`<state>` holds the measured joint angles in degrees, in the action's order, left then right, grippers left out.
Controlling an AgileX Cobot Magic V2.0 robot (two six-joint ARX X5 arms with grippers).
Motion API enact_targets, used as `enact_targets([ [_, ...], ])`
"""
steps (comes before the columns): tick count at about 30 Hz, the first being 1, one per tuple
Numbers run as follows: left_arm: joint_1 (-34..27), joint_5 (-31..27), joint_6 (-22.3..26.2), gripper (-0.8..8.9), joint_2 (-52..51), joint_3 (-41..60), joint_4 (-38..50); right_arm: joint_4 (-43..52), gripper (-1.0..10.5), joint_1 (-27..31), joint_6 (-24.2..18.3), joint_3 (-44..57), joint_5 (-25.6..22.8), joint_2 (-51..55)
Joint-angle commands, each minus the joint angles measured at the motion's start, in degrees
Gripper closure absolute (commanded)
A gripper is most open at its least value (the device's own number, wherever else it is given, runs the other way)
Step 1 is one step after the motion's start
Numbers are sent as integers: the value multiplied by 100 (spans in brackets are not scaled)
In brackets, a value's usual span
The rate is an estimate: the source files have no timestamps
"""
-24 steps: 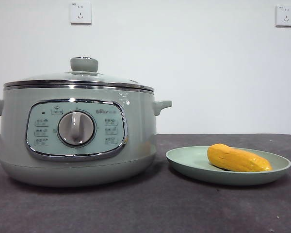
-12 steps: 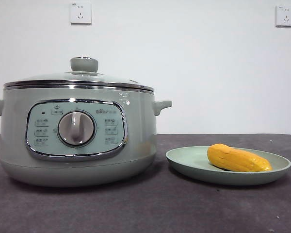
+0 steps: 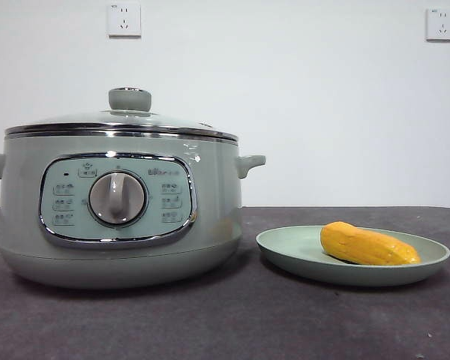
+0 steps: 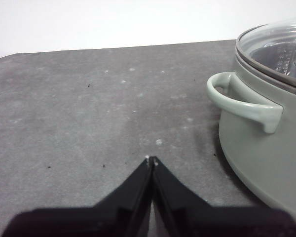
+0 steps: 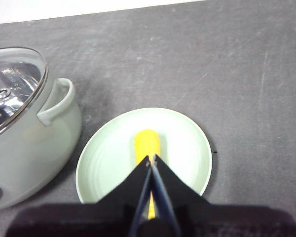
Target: Take the corn out from the steamer,put the corn on the plate,close the lid
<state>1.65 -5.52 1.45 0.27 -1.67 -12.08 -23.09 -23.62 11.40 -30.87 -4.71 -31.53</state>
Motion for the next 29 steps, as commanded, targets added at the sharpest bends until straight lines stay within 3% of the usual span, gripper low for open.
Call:
enact_targets([
  [1, -22, -11, -15, 817, -15, 70, -15, 28, 946, -9, 59, 35, -17, 4],
  [22, -22, -11, -15, 817, -15, 70, -15, 22, 946, -9, 33, 35, -20, 7],
  [29, -22, -15, -15, 817, -15, 70, -13, -33, 946, 225, -1023, 201, 17, 564],
])
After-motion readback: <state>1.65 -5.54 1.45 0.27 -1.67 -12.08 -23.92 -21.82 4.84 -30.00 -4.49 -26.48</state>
